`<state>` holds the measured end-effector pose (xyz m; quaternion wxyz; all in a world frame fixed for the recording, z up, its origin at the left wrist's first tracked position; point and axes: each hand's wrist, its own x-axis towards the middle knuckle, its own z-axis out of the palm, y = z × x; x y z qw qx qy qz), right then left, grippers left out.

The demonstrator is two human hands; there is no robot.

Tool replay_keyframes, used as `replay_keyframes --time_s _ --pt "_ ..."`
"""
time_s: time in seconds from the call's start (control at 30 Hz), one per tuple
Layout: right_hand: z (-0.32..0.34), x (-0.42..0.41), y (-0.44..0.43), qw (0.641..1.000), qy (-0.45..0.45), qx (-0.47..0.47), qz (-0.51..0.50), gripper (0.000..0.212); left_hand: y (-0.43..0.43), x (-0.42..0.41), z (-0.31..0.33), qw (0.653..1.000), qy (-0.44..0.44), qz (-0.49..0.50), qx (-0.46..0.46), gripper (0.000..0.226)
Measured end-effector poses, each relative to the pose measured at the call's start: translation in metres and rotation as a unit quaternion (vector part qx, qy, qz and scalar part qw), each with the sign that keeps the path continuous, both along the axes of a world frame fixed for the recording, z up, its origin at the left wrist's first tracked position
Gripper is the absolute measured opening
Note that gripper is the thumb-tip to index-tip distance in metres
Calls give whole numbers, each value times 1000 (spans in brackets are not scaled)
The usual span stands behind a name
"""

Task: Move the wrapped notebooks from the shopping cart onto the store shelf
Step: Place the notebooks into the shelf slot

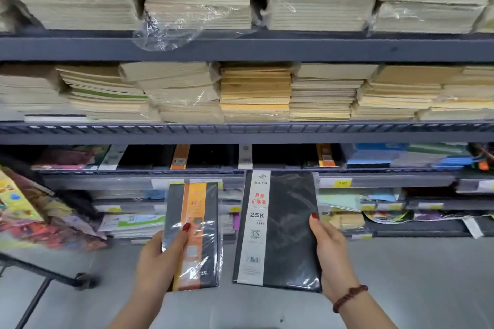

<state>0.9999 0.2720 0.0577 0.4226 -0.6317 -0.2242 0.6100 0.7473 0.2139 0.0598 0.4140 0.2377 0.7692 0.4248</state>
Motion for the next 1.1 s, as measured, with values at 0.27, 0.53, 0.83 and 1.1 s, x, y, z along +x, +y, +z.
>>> replay_keyframes --time_s 0.27,0.53,0.83,1.1 --pt "-47 -5 65 999 9 31 38 23 25 20 -69 997 1 82 -10 46" --pt "-81 -15 127 996 17 57 62 30 46 37 -115 988 -25 149 10 71" --pt "-88 -12 150 986 34 23 162 36 64 43 -129 986 -55 150 43 39" --pt "-75 9 108 906 -159 171 352 123 71 47 -124 979 -109 154 71 25"
